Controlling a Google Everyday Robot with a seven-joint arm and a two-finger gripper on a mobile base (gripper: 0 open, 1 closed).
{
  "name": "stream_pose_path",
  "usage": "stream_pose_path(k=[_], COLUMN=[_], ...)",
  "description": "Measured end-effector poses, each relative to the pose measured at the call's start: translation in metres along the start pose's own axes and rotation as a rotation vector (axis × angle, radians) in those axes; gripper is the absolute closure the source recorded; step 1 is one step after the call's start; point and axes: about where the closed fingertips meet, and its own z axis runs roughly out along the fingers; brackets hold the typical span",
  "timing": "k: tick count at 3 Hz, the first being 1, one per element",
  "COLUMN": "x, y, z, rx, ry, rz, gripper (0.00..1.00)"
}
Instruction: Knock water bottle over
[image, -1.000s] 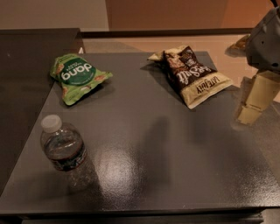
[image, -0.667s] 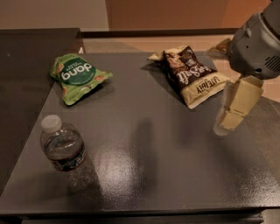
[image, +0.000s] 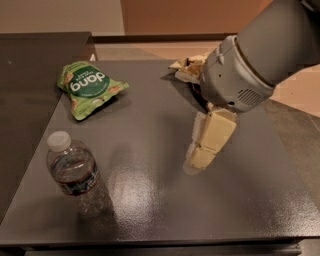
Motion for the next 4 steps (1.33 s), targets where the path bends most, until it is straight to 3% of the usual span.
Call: stream_pose_path(k=[1, 4], x=[-0.034, -0.109], y=[0.017, 0.067], z=[0.03, 0.091], rx=[-0.045, -0.253], ry=[-0.064, -0.206], rz=[-0.025, -0.068], gripper=[0.0, 0.0])
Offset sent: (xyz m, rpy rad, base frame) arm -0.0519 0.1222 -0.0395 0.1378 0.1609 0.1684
